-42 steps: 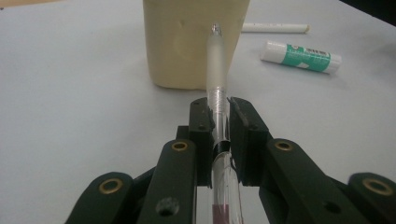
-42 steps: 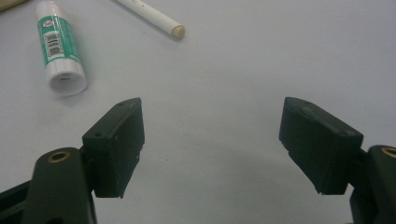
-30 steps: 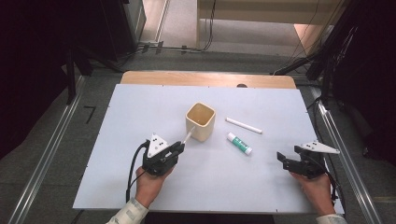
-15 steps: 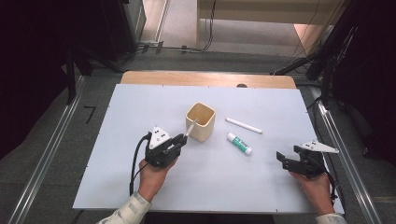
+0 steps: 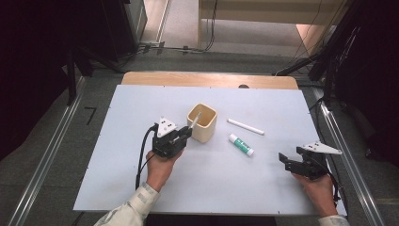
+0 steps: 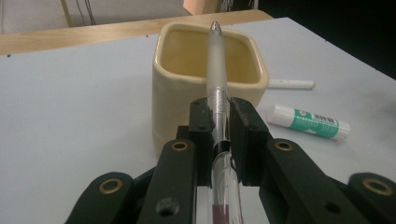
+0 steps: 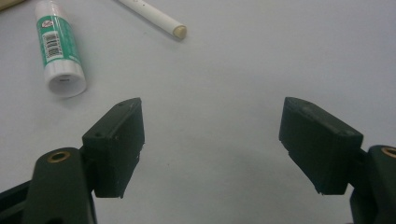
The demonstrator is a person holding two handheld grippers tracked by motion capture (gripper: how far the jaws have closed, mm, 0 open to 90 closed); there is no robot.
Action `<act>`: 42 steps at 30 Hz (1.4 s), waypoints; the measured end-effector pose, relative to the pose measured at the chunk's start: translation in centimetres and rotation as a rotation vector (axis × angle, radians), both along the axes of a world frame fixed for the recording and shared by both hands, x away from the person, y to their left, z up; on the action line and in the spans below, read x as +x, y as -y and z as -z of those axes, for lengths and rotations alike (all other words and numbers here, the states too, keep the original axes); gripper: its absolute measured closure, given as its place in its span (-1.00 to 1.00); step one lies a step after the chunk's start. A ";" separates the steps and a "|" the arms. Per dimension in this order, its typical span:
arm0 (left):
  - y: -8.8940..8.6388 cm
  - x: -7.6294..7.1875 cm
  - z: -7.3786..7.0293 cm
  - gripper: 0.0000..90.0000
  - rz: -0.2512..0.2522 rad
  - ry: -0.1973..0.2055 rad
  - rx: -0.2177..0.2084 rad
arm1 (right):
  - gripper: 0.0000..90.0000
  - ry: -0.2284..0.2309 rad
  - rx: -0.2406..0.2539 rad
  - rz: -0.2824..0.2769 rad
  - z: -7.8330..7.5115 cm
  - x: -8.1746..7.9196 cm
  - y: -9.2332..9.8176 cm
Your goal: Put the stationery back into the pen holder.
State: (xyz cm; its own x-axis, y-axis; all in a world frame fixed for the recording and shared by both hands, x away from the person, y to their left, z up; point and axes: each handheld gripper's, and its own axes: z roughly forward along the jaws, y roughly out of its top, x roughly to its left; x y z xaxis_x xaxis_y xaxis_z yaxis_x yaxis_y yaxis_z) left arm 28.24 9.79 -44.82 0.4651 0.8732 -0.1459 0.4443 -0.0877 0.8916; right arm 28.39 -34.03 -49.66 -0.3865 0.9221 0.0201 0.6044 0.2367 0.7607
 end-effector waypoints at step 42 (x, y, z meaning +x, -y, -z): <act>3.2 6.2 -3.1 0.80 -0.050 -0.025 0.008 | -0.54 -0.002 0.002 -0.007 0.0 0.1 0.0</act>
State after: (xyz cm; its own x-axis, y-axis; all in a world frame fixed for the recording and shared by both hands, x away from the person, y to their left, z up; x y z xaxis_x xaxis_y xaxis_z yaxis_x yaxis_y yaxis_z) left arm 34.47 6.59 -41.67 0.4170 0.8965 -0.1499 0.4701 -0.0716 0.8797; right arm 28.51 -33.98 -49.68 -0.3932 0.9192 0.0227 0.6039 0.2396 0.7602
